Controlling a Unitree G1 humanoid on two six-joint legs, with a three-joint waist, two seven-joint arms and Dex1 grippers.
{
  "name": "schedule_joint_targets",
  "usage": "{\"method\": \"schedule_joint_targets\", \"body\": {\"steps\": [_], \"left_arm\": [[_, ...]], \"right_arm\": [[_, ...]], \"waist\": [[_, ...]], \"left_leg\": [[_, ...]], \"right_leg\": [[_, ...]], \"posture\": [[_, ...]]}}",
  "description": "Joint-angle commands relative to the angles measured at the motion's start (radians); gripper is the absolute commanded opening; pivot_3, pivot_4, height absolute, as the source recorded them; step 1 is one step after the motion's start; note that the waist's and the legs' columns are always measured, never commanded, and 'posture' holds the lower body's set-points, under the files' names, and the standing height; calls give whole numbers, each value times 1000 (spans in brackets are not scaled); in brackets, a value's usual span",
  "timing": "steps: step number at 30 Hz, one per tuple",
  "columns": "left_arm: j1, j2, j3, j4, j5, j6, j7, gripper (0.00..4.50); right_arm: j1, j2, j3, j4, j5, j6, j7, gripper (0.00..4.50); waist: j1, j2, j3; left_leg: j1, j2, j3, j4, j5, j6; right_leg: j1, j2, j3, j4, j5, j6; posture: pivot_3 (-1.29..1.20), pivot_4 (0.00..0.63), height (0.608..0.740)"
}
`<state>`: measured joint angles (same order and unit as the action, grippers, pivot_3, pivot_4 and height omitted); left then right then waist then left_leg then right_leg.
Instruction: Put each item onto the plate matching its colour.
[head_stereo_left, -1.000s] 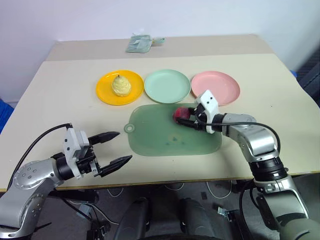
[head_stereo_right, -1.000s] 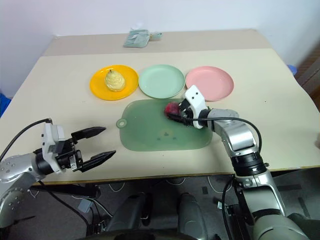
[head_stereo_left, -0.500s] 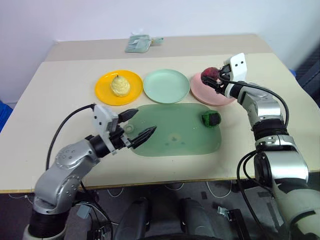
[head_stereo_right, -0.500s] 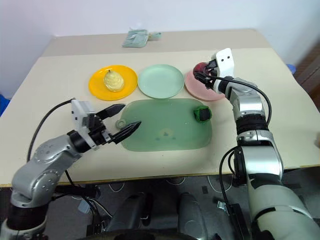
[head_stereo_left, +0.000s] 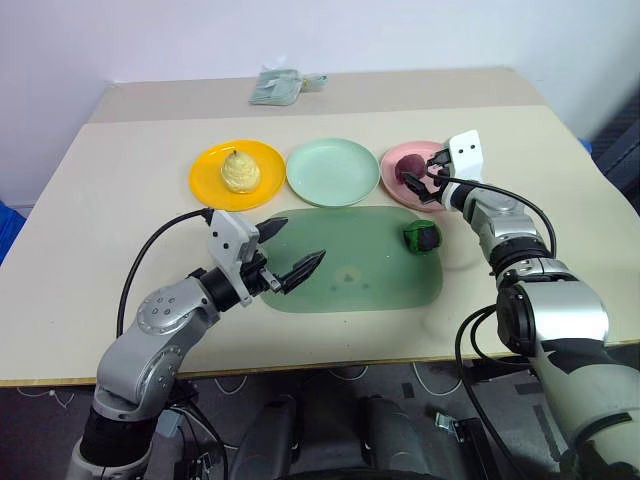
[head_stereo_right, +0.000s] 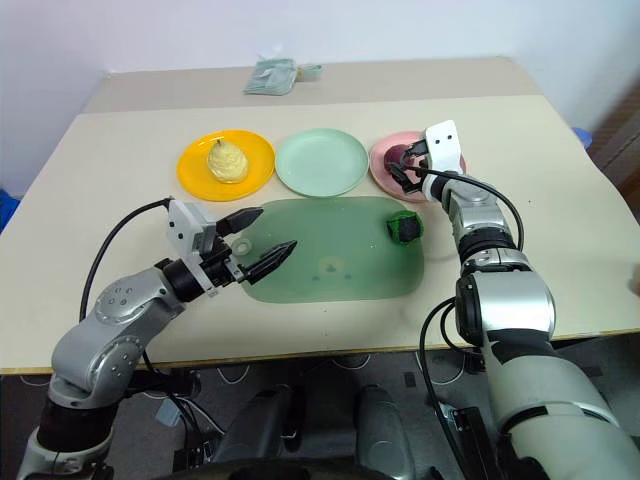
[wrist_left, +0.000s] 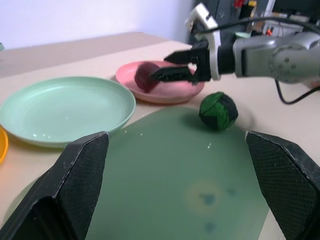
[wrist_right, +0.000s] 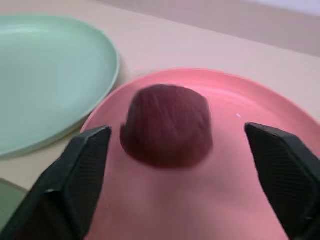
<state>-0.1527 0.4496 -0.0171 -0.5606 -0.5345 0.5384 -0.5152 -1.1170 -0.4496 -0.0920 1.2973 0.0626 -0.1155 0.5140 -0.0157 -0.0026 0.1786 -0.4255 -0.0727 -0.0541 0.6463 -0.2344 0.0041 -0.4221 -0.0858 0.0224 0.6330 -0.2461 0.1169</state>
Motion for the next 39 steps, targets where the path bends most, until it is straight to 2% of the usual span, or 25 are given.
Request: {"method": "schedule_joint_targets", "body": {"steps": [1,4,6,10,15,19,23,39], "left_arm": [[4,4,10,-20,-8,-24,-24,4500],[4,9,11,-12,-16,-29,-55,4500],[6,18,24,-7,-36,-32,-91,4500],[17,59,63,1,-81,-42,-175,4500],[53,127,119,2,-142,-53,-286,4500],[93,202,160,7,-163,-65,-385,4500],[120,237,190,-2,-187,-66,-421,4500],[187,253,199,-72,-175,-76,-411,4500]], "right_arm": [[-18,-42,-40,-77,30,-21,70,4468],[68,-85,-65,-276,87,44,193,4468],[201,-115,-87,-567,164,199,244,4468],[493,-185,-123,-1111,292,502,251,4468],[684,-212,-172,-1405,379,690,196,4468],[743,-195,-166,-1462,413,756,177,4468],[741,-165,-126,-1416,402,747,175,4468],[669,-125,-22,-1167,313,631,215,4468]], "waist": [[-1,0,0],[3,1,0],[9,1,0],[8,1,0],[0,3,0],[4,3,-1],[8,3,-1],[6,3,-1]], "left_leg": [[0,0,0,0,0,0],[0,0,0,0,0,0],[0,0,-1,0,0,0],[-1,0,-2,0,-1,2],[1,1,-1,1,-3,5],[1,1,-2,0,-3,6],[1,1,-2,1,-4,6],[1,1,-2,1,-4,6]], "right_leg": [[0,0,0,0,0,0],[0,0,0,0,0,0],[0,0,0,0,0,0],[1,-1,-1,0,0,0],[0,-2,0,1,0,0],[1,-2,1,1,0,0],[2,-3,0,0,0,0],[2,-2,0,0,0,0]], "posture": [[0,150,740],[0,150,740],[0,150,740],[0,150,740],[0,150,740],[0,150,740],[0,150,740],[0,150,740]]}}
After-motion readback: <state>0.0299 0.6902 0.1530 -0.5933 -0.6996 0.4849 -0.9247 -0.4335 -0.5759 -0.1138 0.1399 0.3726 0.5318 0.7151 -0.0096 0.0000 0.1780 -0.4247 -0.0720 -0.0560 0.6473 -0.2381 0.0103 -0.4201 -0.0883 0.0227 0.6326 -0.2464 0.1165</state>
